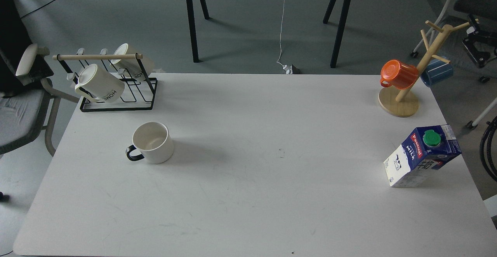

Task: Place cup and milk with both arms
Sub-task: 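Move the left gripper toward the white mug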

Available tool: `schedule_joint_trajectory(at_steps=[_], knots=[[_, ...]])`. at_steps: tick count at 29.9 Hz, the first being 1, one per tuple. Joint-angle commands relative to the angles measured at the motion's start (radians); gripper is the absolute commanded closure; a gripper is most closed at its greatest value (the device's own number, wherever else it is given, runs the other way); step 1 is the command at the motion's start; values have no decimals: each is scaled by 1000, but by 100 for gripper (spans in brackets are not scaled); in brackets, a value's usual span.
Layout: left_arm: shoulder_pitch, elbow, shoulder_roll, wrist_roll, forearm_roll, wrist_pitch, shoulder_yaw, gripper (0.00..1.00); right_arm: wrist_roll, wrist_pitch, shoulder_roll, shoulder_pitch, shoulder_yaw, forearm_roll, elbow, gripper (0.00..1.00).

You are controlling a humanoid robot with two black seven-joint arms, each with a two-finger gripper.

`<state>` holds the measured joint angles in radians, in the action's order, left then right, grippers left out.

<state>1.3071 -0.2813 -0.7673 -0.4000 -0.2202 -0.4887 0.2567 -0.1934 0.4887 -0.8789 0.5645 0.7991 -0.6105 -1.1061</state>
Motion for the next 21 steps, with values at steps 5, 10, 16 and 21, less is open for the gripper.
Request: schedule_joint_trajectory(at_steps=[5, 10, 16, 21], knots=[[58, -195, -9, 0, -482, 0, 4, 0, 0, 0, -3, 0, 0, 0, -1, 2], [51, -485, -64, 0, -720, 0, 7, 0, 0, 0, -5, -11, 0, 0, 0, 2], [-35, -925, -148, -32, -1141, 0, -1, 0, 0, 0, -5, -20, 2, 0, 0, 2], [-153, -1062, -155, -89, -1421, 0, -5, 0, 0, 0, -8, -20, 3, 0, 0, 2]])
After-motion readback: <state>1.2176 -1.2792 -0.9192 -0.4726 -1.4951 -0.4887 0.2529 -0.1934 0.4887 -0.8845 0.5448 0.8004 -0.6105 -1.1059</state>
